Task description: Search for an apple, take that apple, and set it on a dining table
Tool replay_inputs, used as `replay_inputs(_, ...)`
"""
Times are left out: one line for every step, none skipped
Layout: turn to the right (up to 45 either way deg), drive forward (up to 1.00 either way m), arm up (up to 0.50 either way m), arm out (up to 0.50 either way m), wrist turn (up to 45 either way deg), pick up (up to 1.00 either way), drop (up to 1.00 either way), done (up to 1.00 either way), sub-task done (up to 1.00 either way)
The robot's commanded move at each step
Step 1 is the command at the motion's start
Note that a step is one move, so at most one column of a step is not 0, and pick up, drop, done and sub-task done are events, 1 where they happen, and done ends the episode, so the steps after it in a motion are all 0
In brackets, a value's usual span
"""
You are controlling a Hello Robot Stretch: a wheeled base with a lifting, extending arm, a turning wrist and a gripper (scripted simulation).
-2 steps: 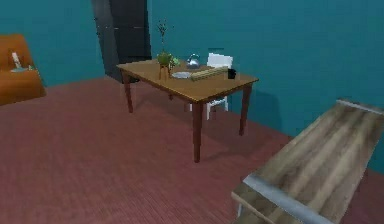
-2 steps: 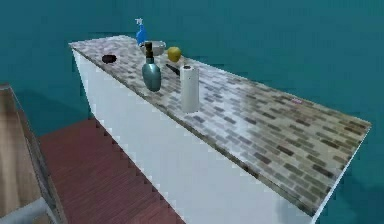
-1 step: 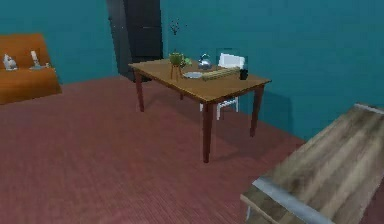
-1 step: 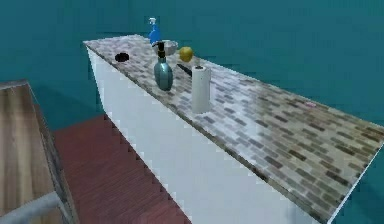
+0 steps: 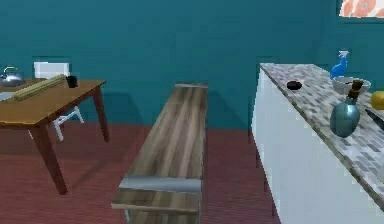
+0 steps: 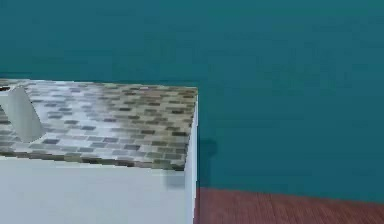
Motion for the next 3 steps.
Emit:
replay_inputs(27.0,0.00,0.00,0.00,0.0,0.00,0.00,0.00,0.00)
replay_inputs(0.0,0.55,0.00,0.00,0.0,0.00,0.00,0.00,0.00)
replay_inputs(-12.0,0.00,0.00,0.00,0.0,0.00,0.00,0.00,0.00)
